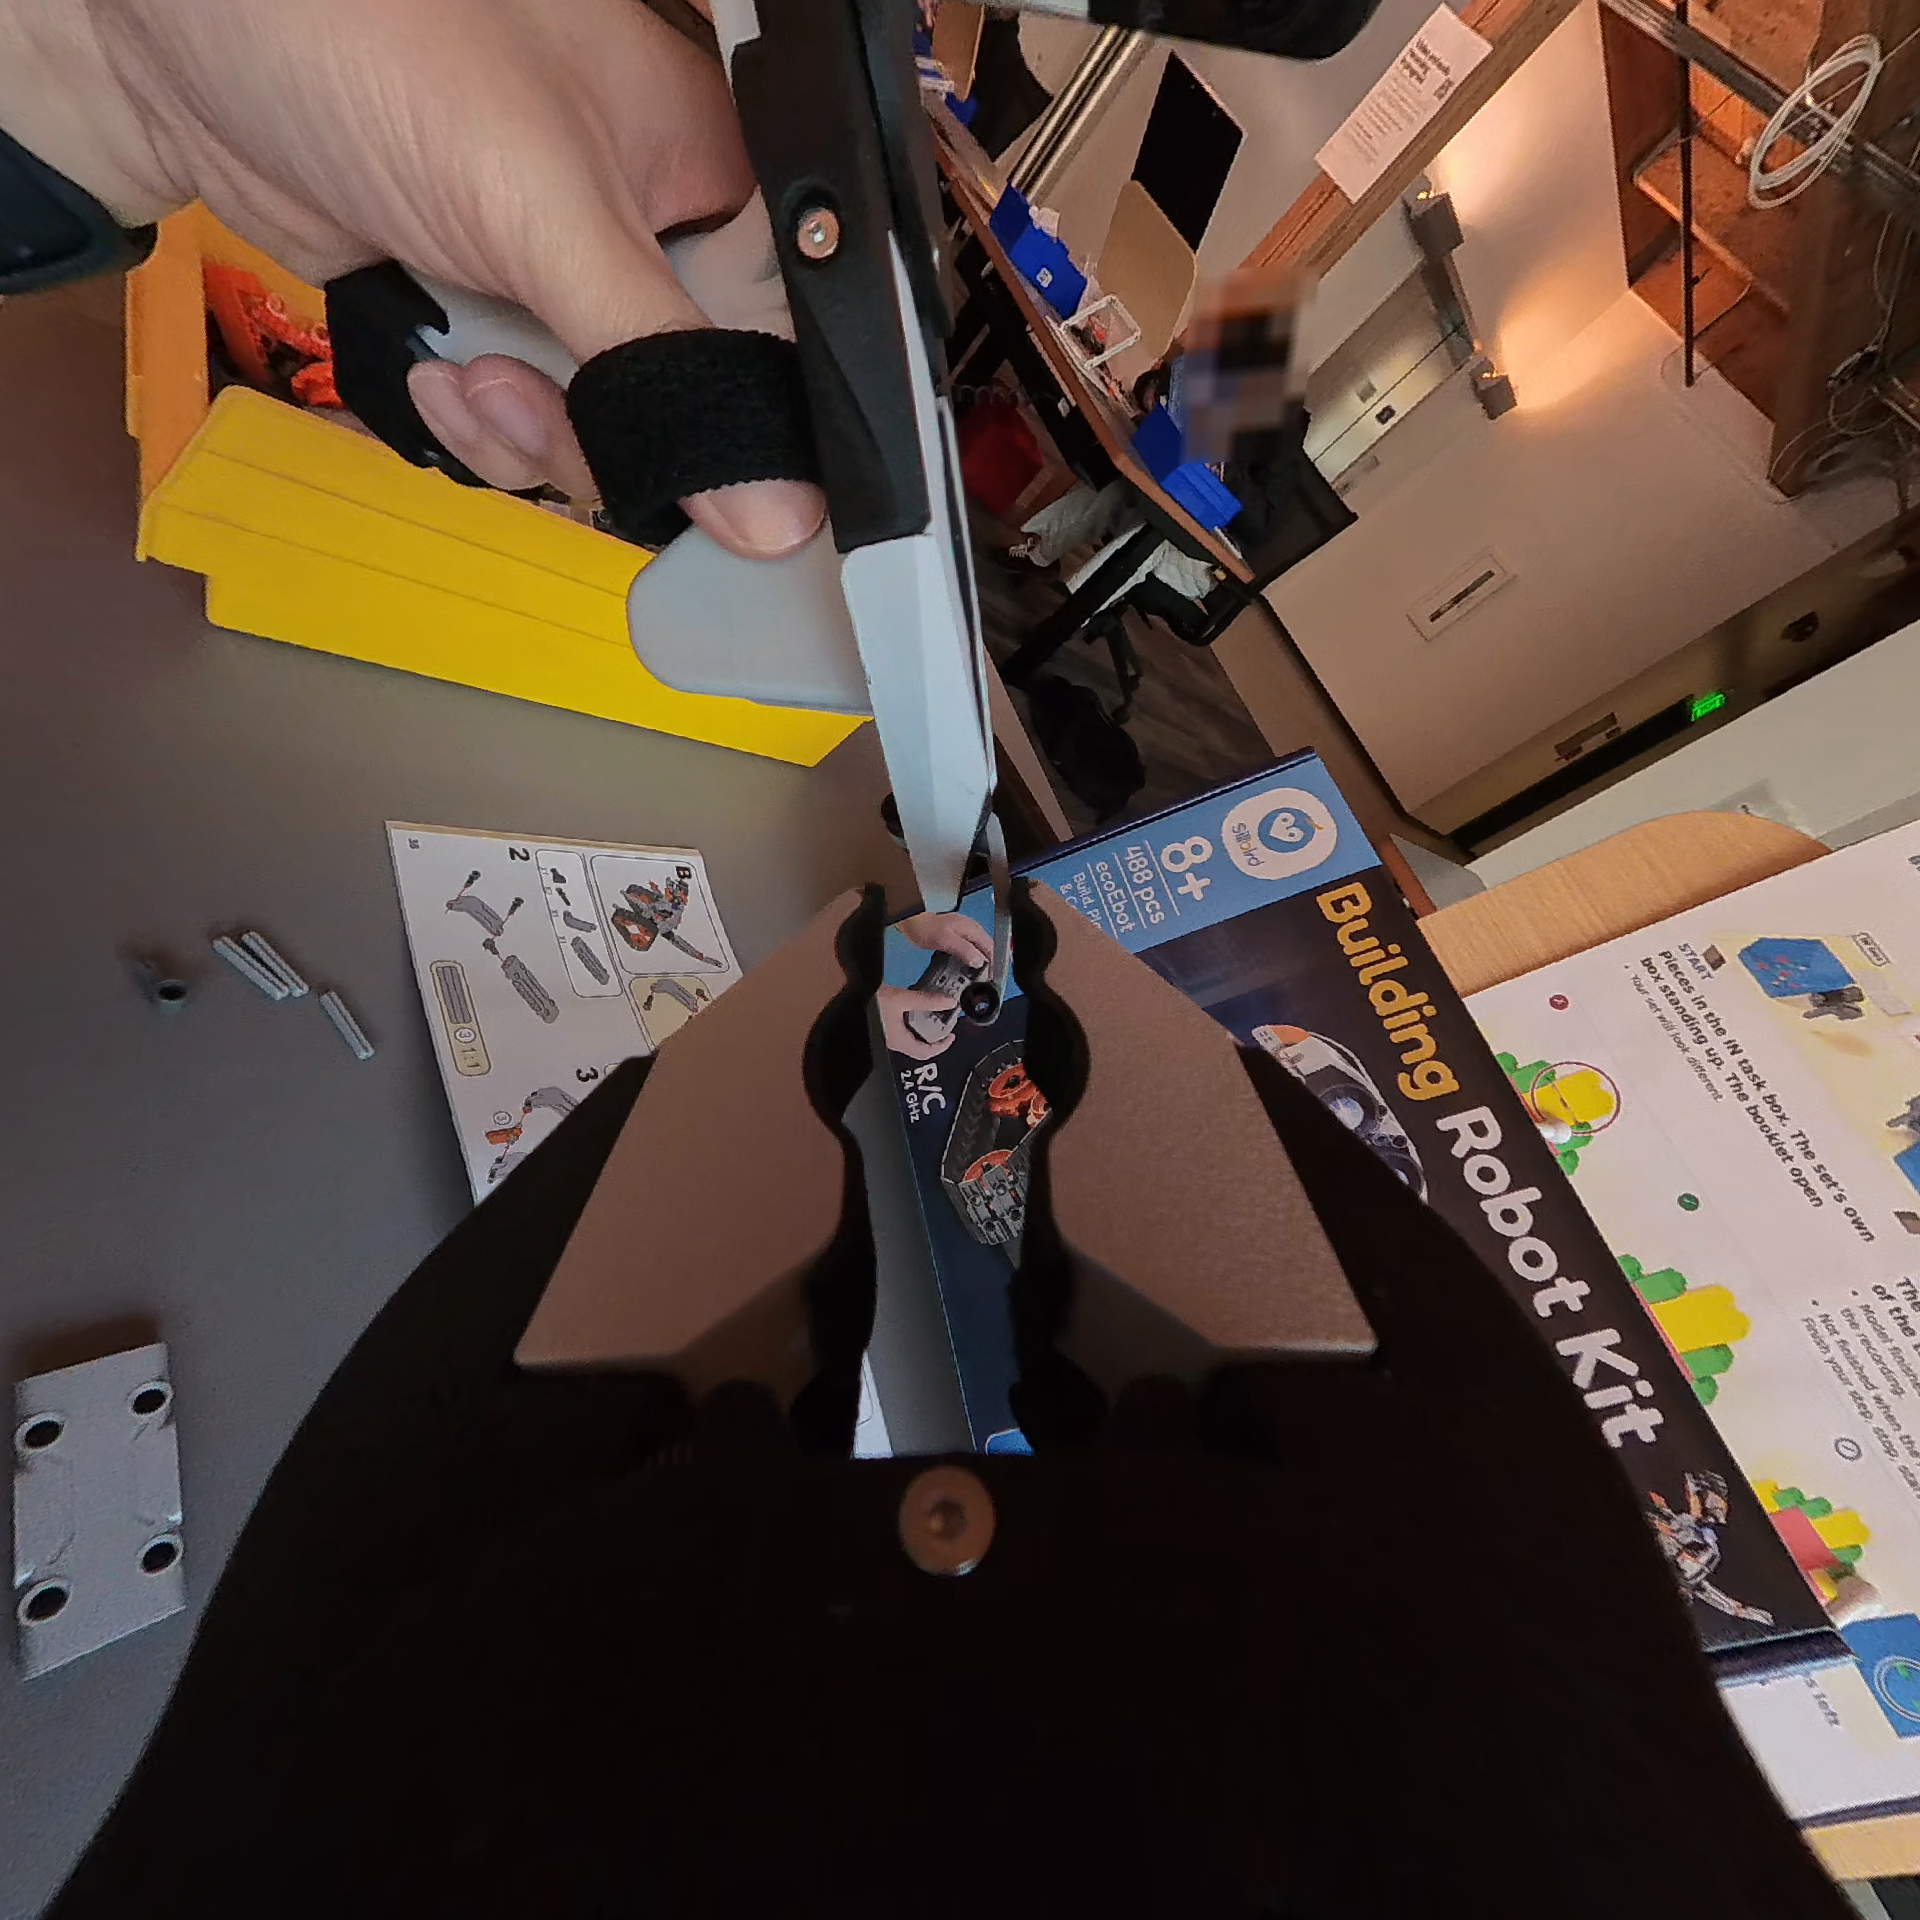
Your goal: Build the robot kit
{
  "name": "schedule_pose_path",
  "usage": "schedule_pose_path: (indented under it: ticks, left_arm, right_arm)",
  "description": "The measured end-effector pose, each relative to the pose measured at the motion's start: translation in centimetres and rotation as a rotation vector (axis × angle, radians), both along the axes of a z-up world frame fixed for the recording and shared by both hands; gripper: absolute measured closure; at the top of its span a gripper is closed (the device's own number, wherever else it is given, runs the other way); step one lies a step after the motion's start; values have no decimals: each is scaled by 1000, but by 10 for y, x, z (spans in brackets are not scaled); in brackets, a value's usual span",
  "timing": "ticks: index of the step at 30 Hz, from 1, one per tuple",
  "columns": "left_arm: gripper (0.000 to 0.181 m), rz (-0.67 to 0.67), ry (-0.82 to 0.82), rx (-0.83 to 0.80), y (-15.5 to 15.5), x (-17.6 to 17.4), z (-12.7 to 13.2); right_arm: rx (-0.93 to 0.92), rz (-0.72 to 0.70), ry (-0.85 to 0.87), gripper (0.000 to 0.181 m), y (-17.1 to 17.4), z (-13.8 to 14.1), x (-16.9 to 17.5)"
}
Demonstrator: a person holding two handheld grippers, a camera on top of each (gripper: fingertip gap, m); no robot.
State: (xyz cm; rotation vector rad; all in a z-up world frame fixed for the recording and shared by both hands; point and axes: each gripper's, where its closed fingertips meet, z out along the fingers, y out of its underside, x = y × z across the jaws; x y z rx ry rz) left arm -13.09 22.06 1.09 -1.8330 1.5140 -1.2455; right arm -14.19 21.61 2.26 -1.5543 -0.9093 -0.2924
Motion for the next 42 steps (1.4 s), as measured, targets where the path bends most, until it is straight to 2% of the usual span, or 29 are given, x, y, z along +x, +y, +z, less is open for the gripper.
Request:
schedule_pose_path:
  ticks: [3,6,8,10,14,34,38,40,42]
  left_arm:
    - [159,-11,-8,-10,-3,0,2]
    - [158,-8,-3,-6,-2,-1,1]
    - [159,-20,-3,-11,-5,-1,1]
    - [159,-20,-4,-7,-5,0,2]
    - [158,-16,-6,-13,-5,0,2]
    - [157,-61,-52,11,-12,2,11]
    - [158,3,-33,57,1,-6,11]
    - [158,74,-23,87,17,-15,11]
    - [158,138,-43,88,31,-26,17]
  right_arm:
    - [42,-52,-39,158,4,3,5]
    - [73,-92,-65,150,6,7,8]
    - [61,-82,-75,154,6,4,6]
    - [57,-71,-99,168,5,1,3]
    - [65,-78,-132,171,5,0,3]
    - [150,-33,-217,171,-3,10,4]
    - [140,-42,-130,158,-2,16,4]
    - [115,-60,-15,155,0,18,10]
    - [13,-24,140,157,4,4,9]
